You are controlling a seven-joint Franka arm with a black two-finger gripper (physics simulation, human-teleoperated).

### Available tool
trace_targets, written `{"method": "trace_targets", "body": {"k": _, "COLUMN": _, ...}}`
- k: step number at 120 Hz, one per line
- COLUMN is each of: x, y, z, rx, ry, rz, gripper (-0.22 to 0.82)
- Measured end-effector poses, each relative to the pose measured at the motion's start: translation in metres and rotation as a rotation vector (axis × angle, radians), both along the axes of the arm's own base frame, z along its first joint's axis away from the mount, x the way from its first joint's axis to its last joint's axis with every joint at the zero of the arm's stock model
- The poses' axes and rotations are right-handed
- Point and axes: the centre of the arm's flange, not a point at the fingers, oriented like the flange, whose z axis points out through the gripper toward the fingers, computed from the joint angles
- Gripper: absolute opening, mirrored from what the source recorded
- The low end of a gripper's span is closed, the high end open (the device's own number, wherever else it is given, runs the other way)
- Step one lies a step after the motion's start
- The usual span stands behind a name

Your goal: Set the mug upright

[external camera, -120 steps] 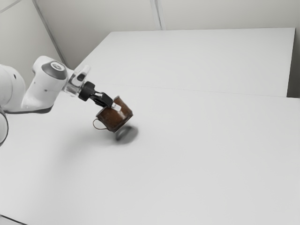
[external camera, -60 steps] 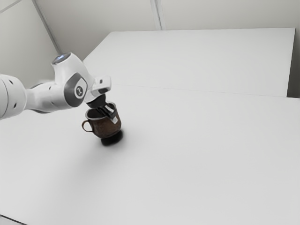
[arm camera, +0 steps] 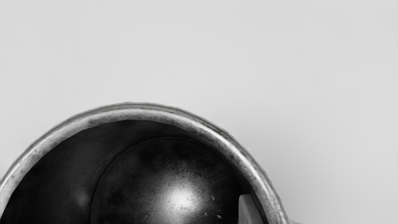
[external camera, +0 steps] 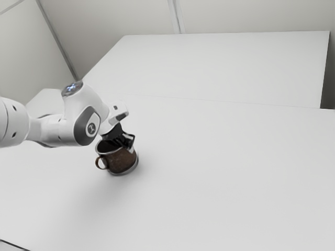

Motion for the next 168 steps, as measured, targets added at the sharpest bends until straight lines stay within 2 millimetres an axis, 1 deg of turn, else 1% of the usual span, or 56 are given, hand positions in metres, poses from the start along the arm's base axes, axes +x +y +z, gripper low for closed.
{"method": "trace_targets", "body": {"k": 24, "x": 0.0, "y": -0.007, "z": -0.006, "rx": 0.009, "ry": -0.015, "rz": 0.042, "gripper": -0.18}}
{"method": "trace_targets", "body": {"k": 46, "x": 0.007, "y": -0.013, "z": 0.004, "rx": 0.032, "ry": -0.022, "rz": 0.032, "gripper": 0.22}}
{"method": "trace_targets", "body": {"k": 53, "x": 0.01, "y": -0.015, "z": 0.007, "rx": 0.033, "ry": -0.021, "rz": 0.034, "gripper": 0.31}}
{"method": "trace_targets", "body": {"k": 61, "x": 0.014, "y": -0.017, "z": 0.011, "rx": 0.024, "ry": -0.018, "rz": 0.047, "gripper": 0.39}}
{"method": "trace_targets", "body": {"k": 71, "x": 0.017, "y": -0.019, "z": 0.015, "rx": -0.004, "ry": -0.003, "rz": 0.075, "gripper": 0.46}}
{"method": "trace_targets", "body": {"k": 82, "x": 0.022, "y": -0.021, "z": 0.025, "rx": -0.029, "ry": 0.025, "rz": 0.096, "gripper": 0.51}}
{"method": "trace_targets", "body": {"k": 97, "x": 0.024, "y": -0.024, "z": 0.037, "rx": -0.05, "ry": 0.074, "rz": 0.105, "gripper": 0.55}}
{"method": "trace_targets", "body": {"k": 112, "x": 0.031, "y": -0.027, "z": 0.055, "rx": -0.055, "ry": 0.103, "rz": 0.099, "gripper": 0.58}}
{"method": "trace_targets", "body": {"k": 124, "x": 0.04, "y": -0.029, "z": 0.08, "rx": -0.046, "ry": 0.108, "rz": 0.074, "gripper": 0.59}}
{"method": "trace_targets", "body": {"k": 134, "x": 0.053, "y": -0.029, "z": 0.116, "rx": -0.014, "ry": 0.091, "rz": 0.035, "gripper": 0.59}}
{"method": "trace_targets", "body": {"k": 144, "x": 0.058, "y": -0.029, "z": 0.144, "rx": 0.023, "ry": 0.088, "rz": -0.005, "gripper": 0.6}}
{"method": "trace_targets", "body": {"k": 149, "x": 0.059, "y": -0.029, "z": 0.164, "rx": 0.041, "ry": 0.077, "rz": -0.025, "gripper": 0.6}}
{"method": "trace_targets", "body": {"k": 158, "x": 0.06, "y": -0.025, "z": 0.208, "rx": 0.075, "ry": 0.048, "rz": -0.049, "gripper": 0.6}}
{"method": "trace_targets", "body": {"k": 168, "x": 0.059, "y": -0.009, "z": 0.252, "rx": 0.103, "ry": 0.032, "rz": -0.044, "gripper": 0.6}}
